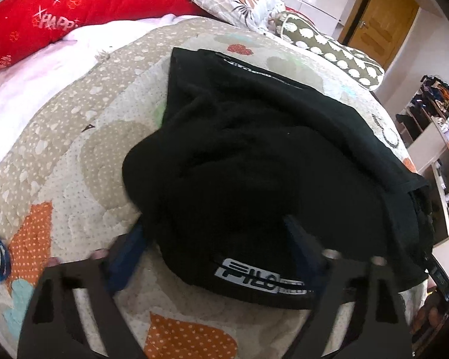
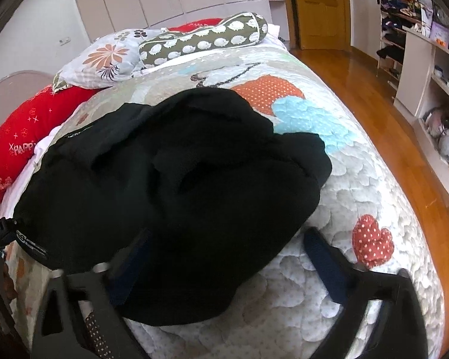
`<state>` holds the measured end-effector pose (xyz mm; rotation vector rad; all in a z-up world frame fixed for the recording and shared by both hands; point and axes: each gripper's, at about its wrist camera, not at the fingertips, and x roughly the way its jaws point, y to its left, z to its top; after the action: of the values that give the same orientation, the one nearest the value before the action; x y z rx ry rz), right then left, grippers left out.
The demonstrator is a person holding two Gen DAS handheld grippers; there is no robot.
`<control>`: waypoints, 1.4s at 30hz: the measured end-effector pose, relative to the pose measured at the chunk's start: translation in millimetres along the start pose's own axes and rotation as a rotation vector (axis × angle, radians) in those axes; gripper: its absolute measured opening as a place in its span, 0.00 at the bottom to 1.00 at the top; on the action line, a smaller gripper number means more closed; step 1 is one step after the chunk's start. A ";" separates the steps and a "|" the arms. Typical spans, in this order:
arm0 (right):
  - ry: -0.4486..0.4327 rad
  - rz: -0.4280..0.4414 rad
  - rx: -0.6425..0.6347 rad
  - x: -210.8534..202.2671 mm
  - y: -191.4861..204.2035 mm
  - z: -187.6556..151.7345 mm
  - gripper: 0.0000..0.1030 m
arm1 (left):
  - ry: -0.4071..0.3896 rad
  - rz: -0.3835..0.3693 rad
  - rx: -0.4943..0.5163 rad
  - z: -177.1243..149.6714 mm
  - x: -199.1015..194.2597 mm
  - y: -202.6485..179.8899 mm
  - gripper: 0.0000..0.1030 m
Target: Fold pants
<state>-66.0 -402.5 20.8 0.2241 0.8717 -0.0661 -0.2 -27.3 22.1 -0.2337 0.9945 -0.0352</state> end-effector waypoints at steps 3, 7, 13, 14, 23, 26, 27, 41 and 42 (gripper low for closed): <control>-0.008 0.005 -0.012 -2.4 1.1 1.6 0.31 | -0.002 -0.048 -0.009 -0.6 -2.7 -1.8 0.29; -0.005 0.045 -0.021 -10.1 3.0 1.0 0.09 | -0.031 -0.051 0.038 -4.3 -20.2 -15.6 0.14; -0.031 0.127 -0.031 -49.6 6.9 -6.2 0.07 | -0.041 -0.101 0.026 -13.1 -66.0 3.7 0.13; -0.024 0.150 -0.023 -57.1 6.2 -8.7 0.07 | -0.035 -0.108 0.023 -16.1 -70.2 7.2 0.13; 0.095 0.120 -0.025 -59.5 -3.3 -44.6 0.21 | 0.039 -0.043 0.018 -60.2 -62.9 37.0 0.14; 0.030 0.114 0.066 -76.6 -25.4 -41.4 0.51 | 0.033 -0.042 0.021 -60.8 -67.1 35.6 0.14; 0.000 0.095 0.086 -83.2 -33.6 -38.3 0.63 | 0.033 -0.037 0.028 -60.8 -67.3 33.8 0.14; 0.012 0.213 0.004 -40.8 -13.0 0.3 0.17 | 0.051 -0.013 0.034 -53.9 -58.1 30.9 0.15; 0.002 0.226 -0.019 -40.7 -2.5 5.2 0.17 | 0.051 -0.013 0.033 -53.4 -57.6 30.8 0.15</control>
<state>-88.5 -407.5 54.8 0.3041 0.8436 0.1531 -78.6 1.0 35.2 -0.2095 1.0427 -0.0694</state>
